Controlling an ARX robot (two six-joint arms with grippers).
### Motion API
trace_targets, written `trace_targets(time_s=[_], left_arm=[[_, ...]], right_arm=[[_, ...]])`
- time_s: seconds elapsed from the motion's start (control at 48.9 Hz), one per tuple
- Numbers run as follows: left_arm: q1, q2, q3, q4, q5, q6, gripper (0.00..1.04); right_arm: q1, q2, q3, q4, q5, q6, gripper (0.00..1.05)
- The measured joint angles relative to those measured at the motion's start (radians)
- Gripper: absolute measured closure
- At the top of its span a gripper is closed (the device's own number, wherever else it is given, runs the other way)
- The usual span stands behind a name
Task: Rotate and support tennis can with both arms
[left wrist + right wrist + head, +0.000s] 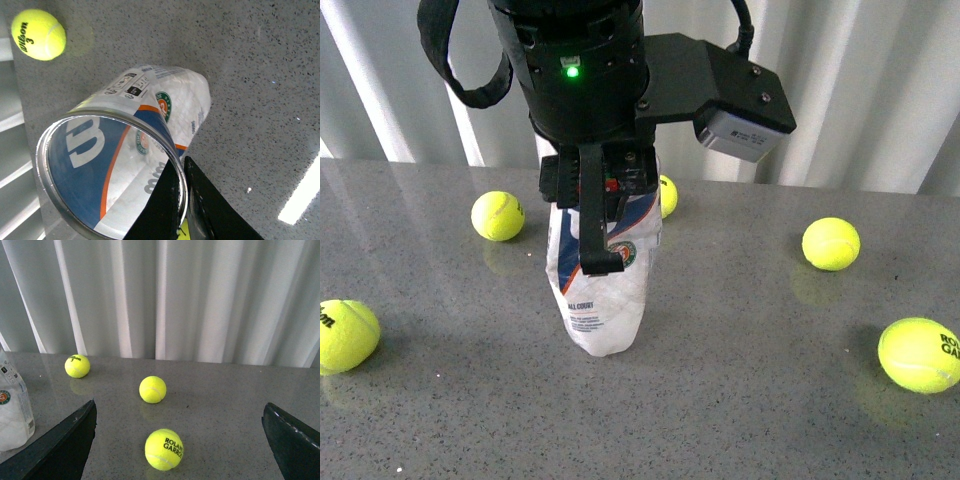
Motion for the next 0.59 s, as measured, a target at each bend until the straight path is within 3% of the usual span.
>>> trace_targets(time_s=[0.225,0.368,0.593], left_arm=[[-0.006,-0.005,-0.026,0.015,0.0,-0.008,1.01],[-0.006,-0.003,-0.031,0.015,0.01,-0.022,0.75],[-0.003,-0.004,-0.021,0.003,0.01,-0.029,0.43]], right_arm=[[0.0,0.0,0.0,0.0,0.0,0.0,0.07],[0.0,0.0,0.0,0.0,0.0,0.0,0.07],[0.0,0.0,0.0,0.0,0.0,0.0,0.07]])
